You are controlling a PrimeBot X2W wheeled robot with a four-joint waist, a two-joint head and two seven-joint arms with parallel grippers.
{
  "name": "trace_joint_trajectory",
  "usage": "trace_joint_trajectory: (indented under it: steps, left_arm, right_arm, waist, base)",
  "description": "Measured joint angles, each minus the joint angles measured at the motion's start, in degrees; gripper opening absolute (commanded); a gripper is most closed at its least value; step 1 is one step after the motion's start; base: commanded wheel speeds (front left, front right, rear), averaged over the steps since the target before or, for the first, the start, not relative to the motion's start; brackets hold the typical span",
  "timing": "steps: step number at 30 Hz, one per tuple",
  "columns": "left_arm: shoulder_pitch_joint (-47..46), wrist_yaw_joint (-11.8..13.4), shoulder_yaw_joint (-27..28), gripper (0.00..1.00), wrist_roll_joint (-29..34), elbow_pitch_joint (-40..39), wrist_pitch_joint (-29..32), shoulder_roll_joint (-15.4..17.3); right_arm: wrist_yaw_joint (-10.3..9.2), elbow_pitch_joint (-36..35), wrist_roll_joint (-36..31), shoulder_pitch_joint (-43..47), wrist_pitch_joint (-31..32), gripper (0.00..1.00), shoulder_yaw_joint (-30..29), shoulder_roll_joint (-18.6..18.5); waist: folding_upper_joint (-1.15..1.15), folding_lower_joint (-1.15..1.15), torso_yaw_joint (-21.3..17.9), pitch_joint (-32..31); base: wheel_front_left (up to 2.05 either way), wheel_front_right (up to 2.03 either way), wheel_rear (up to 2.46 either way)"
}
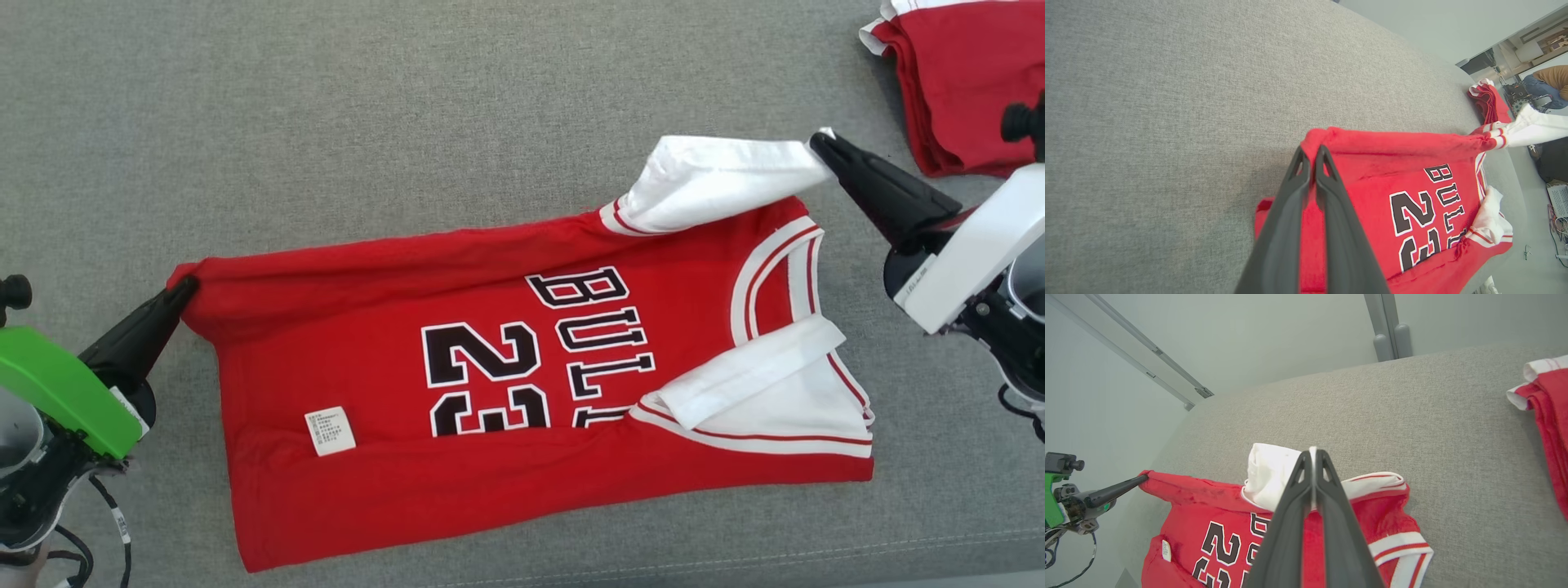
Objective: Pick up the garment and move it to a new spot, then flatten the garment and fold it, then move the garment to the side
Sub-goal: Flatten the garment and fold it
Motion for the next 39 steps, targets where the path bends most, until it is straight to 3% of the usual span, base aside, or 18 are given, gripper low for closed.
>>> trace_joint_trajectory:
  steps: [18,39]
  left_arm:
    - [5.9,0.0,0.4,0.0,0.0,-1.0,-4.3,-0.9]
    - [7.8,0.0,1.1,0.0,0.1,-2.3,-5.5,0.0]
  right_arm:
    - [-0.07,-2.9,5.9,19.9,-7.3,0.0,-5.0,-0.9]
    - [-0.08,-10.9,5.0,30.1,-10.1,0.0,-5.9,-2.0]
  waist:
    - [0.0,0.0,-0.6,-0.7]
    - [0.0,0.0,-1.5,-0.9]
  base:
    - [0.0,0.0,0.0]
    - [0.0,0.0,0.0]
